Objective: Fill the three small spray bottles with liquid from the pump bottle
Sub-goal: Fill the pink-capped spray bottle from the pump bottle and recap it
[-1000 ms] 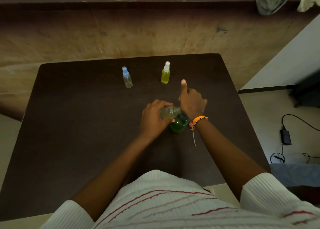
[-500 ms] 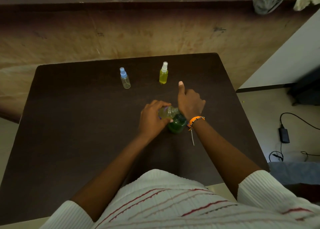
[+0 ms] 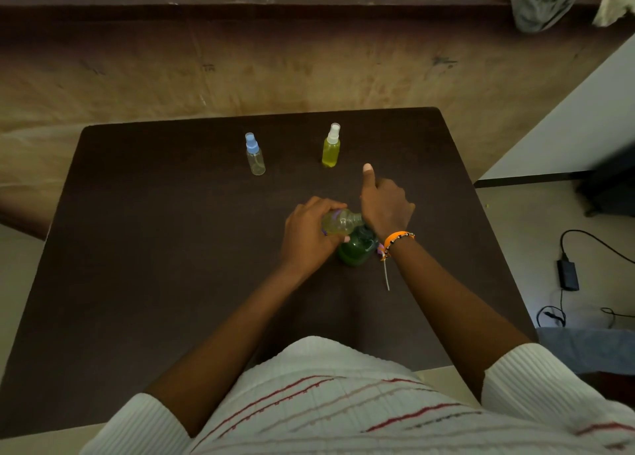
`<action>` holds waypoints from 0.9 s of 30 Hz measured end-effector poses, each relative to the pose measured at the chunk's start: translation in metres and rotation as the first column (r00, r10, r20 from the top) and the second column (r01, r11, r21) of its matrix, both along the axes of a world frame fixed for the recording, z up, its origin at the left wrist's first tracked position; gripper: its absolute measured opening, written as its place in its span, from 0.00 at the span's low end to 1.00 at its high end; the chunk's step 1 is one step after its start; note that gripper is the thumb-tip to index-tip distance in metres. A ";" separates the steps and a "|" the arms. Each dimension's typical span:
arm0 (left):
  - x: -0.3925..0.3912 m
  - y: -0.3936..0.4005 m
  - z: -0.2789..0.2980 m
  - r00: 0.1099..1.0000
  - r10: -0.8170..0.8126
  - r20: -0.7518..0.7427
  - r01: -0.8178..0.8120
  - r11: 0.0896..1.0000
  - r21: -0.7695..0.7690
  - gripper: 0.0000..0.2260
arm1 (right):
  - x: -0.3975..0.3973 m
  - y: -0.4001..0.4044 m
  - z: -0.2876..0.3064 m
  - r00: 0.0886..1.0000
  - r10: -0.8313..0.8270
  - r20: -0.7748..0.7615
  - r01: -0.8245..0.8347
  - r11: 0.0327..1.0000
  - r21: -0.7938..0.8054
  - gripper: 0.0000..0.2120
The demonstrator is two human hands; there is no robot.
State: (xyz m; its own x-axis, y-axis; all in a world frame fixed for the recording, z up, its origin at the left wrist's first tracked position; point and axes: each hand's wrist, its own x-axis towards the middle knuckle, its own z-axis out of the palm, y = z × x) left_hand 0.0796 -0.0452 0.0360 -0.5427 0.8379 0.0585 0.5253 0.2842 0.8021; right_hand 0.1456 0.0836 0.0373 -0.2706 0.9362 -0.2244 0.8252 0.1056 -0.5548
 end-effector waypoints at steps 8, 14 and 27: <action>0.001 0.000 0.000 1.000 0.003 -0.004 -0.003 1.000 0.005 0.22 | 0.000 0.002 -0.003 0.999 0.039 -0.003 -0.039 0.998 -0.045 0.34; 0.002 0.000 0.001 1.000 0.014 -0.009 -0.014 1.000 0.012 0.22 | 0.000 0.004 -0.003 0.998 0.068 -0.003 -0.068 0.988 -0.138 0.35; 0.000 0.002 -0.001 1.000 0.021 -0.023 -0.021 1.000 0.014 0.22 | -0.002 0.008 -0.012 1.000 0.009 0.004 -0.009 0.987 -0.163 0.36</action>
